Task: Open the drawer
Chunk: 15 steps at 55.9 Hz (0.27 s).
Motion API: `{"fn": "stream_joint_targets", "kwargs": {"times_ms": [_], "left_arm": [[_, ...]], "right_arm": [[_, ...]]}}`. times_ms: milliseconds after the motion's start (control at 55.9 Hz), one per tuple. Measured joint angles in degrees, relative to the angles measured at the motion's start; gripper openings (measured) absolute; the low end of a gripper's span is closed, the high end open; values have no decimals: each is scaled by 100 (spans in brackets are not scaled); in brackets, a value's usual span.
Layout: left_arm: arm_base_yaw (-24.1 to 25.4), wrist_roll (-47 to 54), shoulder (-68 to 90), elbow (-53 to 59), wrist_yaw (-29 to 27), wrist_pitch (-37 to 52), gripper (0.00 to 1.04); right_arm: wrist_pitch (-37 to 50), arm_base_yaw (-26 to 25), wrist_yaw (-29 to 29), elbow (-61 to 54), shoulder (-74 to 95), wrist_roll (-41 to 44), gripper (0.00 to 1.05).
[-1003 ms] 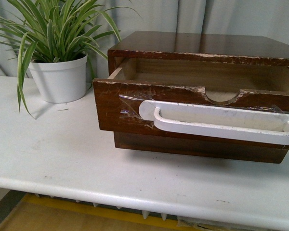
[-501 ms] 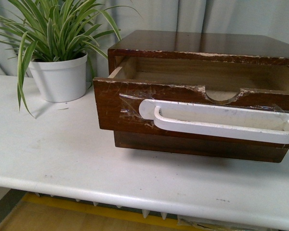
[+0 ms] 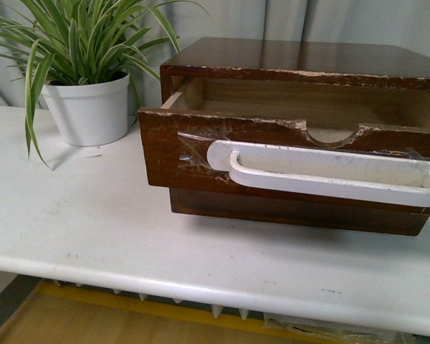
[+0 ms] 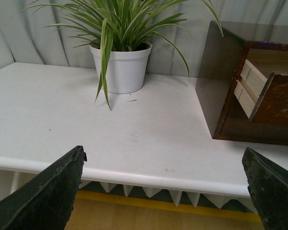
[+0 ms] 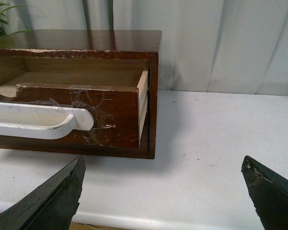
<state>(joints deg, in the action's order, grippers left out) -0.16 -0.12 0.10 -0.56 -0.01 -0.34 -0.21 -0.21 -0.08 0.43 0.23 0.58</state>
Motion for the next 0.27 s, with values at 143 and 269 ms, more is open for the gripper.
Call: {"fn": "stream_joint_targets", "kwargs": {"times_ms": [143, 269], "left_arm": [[0, 0, 0, 0, 0, 2, 99], [0, 0, 0, 0, 0, 2, 99]], "right_arm": [[0, 0, 0, 0, 0, 0, 96], [0, 0, 0, 0, 0, 0, 96]]}}
